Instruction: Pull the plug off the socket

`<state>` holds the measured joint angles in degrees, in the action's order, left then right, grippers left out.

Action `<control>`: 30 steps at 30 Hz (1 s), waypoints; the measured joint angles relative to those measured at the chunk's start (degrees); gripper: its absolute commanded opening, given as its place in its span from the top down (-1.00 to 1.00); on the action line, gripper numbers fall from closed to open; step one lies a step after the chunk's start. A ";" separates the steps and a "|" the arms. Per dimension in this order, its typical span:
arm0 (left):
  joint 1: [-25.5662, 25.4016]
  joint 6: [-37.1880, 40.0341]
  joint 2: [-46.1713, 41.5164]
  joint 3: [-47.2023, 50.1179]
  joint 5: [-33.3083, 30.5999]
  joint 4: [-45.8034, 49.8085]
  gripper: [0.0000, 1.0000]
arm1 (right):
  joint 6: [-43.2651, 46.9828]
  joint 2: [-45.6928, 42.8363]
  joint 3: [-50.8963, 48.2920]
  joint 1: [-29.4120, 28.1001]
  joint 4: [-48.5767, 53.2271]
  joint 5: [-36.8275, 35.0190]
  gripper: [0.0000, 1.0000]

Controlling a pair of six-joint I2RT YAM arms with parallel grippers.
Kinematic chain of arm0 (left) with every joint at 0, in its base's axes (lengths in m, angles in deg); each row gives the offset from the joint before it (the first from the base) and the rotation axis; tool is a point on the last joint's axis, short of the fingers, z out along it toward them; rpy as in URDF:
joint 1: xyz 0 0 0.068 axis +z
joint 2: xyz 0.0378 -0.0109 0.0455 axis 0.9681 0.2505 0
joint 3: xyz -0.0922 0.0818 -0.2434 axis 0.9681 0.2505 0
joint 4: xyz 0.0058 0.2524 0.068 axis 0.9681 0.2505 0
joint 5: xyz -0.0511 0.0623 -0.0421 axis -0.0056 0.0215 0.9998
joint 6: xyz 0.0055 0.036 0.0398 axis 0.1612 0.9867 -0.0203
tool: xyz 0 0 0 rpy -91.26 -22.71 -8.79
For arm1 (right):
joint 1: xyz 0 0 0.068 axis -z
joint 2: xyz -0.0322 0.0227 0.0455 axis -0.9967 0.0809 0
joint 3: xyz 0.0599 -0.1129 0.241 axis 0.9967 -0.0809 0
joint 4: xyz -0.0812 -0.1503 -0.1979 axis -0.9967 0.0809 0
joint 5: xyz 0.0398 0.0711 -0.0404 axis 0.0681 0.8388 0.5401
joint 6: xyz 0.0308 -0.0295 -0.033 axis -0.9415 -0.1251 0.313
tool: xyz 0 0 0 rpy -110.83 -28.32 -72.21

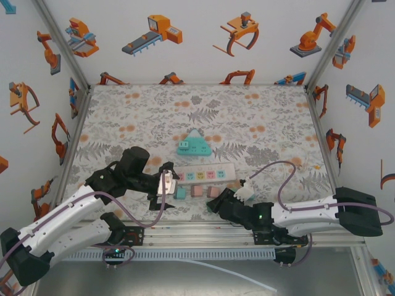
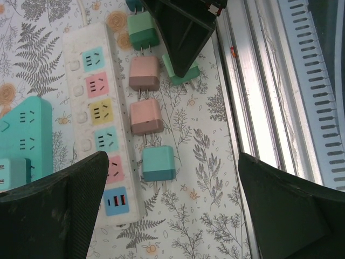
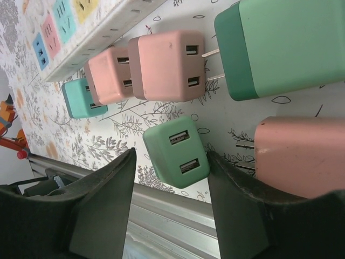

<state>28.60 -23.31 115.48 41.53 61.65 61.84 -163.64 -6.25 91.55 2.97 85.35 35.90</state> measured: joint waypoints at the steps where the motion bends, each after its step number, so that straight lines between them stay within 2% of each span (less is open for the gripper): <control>1: 0.00 0.00 0.07 0.00 -0.04 0.02 -0.94 | -0.17 -0.28 0.00 -0.07 0.28 -0.02 -0.07; 7: 0.00 0.00 0.22 0.00 -0.61 0.04 -0.94 | -0.59 -4.09 0.02 -0.72 5.16 0.02 -0.09; 13: 0.00 -0.26 0.17 0.04 -1.57 -0.52 -0.94 | 0.92 -12.17 1.84 -1.36 13.88 -0.90 -0.06; 18: 0.00 -2.49 -1.05 1.05 -4.76 -3.76 -0.94 | 13.03 -18.60 6.73 -1.38 17.59 -8.07 -0.02; 21: 0.00 -4.26 -1.62 1.16 -7.34 -5.86 -0.94 | 24.11 -18.34 12.09 -0.50 18.91 -12.90 -0.19; 24: 0.00 -6.51 -1.70 1.16 -10.47 -8.17 -0.94 | 36.26 -15.17 19.37 5.55 19.50 -13.64 -0.28; 27: 0.00 -8.85 -1.36 1.16 -13.64 -11.23 -0.94 | 46.75 -10.69 25.20 15.91 18.45 -8.50 -0.44; 30: 0.00 -10.32 0.72 0.66 -15.98 -13.92 -0.94 | 55.84 -5.25 29.11 25.66 16.31 0.50 -0.66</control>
<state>28.60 -33.63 116.20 42.19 45.67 47.92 -107.80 -11.50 120.66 28.63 101.66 36.40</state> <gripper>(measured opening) 0.973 0.779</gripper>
